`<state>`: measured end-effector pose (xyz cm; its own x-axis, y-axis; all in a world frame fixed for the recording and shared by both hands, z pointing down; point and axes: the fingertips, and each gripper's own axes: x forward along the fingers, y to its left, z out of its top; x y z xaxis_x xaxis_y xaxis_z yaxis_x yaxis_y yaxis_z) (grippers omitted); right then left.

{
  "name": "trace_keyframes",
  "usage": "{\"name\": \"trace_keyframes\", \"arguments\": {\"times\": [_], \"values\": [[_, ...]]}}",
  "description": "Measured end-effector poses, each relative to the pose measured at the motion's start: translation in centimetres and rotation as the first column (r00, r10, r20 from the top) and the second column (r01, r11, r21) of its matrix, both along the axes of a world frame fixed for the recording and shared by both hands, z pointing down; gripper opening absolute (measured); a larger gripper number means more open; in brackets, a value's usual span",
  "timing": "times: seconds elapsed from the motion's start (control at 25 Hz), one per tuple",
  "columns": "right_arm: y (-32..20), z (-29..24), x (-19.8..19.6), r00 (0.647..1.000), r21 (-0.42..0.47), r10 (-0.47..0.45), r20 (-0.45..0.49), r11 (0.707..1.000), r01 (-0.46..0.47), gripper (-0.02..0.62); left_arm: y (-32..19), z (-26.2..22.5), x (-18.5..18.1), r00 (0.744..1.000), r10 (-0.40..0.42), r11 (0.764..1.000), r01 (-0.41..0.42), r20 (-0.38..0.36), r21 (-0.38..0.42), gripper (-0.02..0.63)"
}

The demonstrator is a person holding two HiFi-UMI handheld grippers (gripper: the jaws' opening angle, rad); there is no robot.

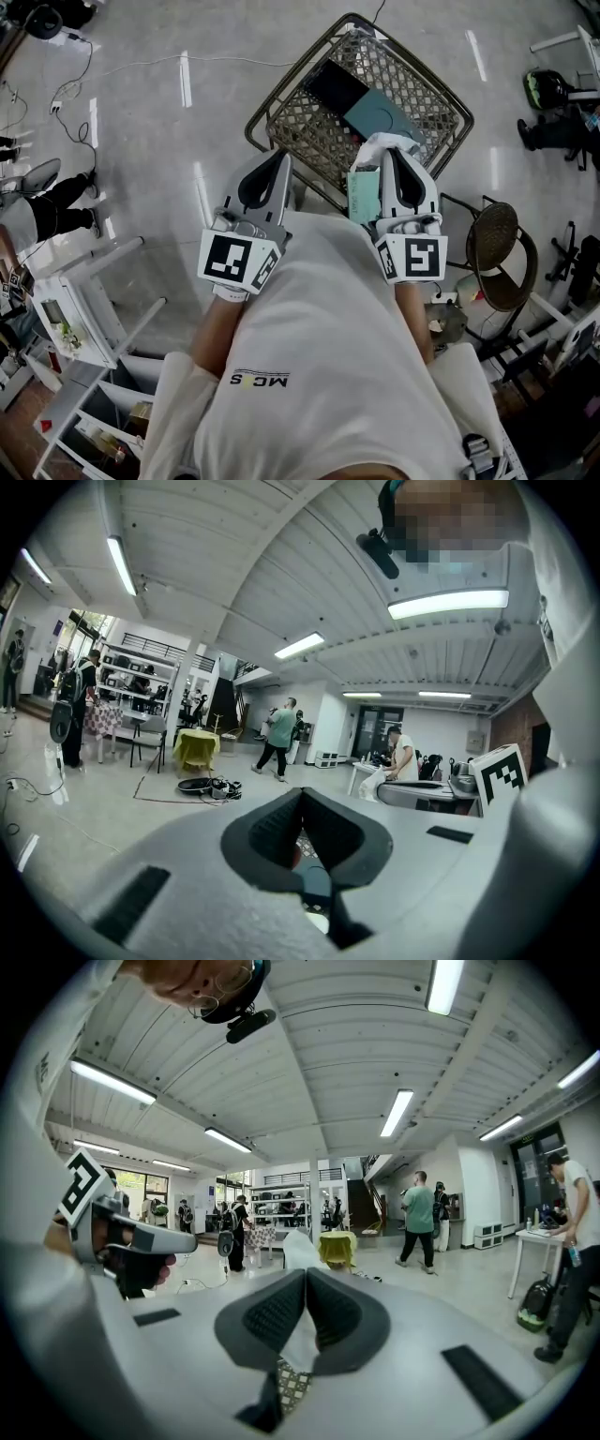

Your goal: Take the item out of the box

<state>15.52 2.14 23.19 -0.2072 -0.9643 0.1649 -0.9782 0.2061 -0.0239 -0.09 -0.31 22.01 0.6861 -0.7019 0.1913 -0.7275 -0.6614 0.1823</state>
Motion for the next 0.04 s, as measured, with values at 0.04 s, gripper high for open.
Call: {"name": "trace_keyframes", "arguments": {"times": [0.04], "values": [[0.06,-0.03,0.00,1.000,0.000,0.000,-0.001,1.000,0.000,0.020,0.08,0.01,0.03,1.000,0.001,1.000,-0.001,0.001,0.000,0.020]]}}
